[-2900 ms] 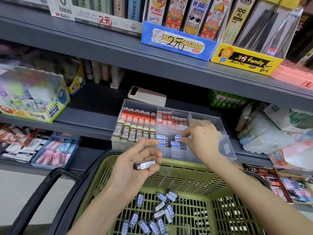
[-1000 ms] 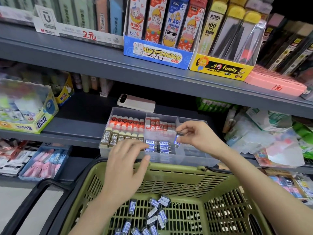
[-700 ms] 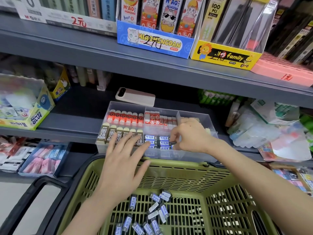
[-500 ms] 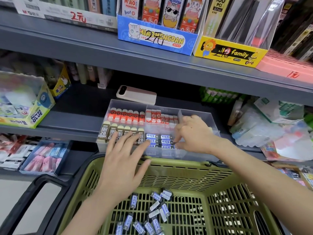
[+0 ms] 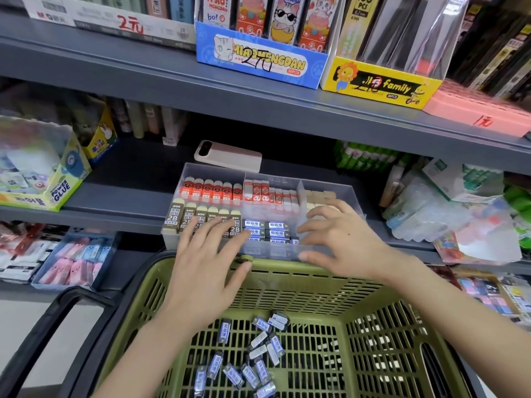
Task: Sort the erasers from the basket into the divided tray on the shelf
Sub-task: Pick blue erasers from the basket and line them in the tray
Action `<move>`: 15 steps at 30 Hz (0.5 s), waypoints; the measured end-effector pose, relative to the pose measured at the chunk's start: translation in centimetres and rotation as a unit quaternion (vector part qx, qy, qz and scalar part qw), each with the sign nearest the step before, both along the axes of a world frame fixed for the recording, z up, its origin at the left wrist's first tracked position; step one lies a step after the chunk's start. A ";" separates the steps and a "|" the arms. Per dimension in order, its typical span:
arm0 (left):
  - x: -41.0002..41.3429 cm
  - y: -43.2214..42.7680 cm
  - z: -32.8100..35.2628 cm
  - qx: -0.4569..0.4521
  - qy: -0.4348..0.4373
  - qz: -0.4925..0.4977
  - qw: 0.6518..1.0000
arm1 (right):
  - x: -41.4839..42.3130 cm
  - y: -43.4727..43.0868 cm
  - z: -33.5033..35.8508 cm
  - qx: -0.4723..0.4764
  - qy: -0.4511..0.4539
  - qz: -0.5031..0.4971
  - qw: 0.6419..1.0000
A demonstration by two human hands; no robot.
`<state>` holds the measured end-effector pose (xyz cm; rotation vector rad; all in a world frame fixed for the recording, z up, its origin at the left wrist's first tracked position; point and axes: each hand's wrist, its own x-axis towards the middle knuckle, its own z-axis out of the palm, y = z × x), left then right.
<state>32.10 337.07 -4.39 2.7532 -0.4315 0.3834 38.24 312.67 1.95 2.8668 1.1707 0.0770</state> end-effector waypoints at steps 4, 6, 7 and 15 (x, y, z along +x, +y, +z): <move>0.3 0.1 0.3 0.002 -0.009 -0.004 1.000 | -1.1 0.3 -0.4 0.004 -0.056 -0.027 0.998; 0.2 0.2 0.6 0.000 -0.008 -0.006 1.000 | -2.8 0.6 -0.9 0.128 -0.141 -0.028 0.981; 0.0 0.2 0.7 0.000 -0.007 -0.007 1.000 | -4.1 0.7 -1.4 0.196 -0.169 -0.029 0.966; -2.5 0.6 0.5 -0.010 -0.025 -0.014 1.000 | -12.6 1.3 -14.5 0.111 0.124 -0.180 0.970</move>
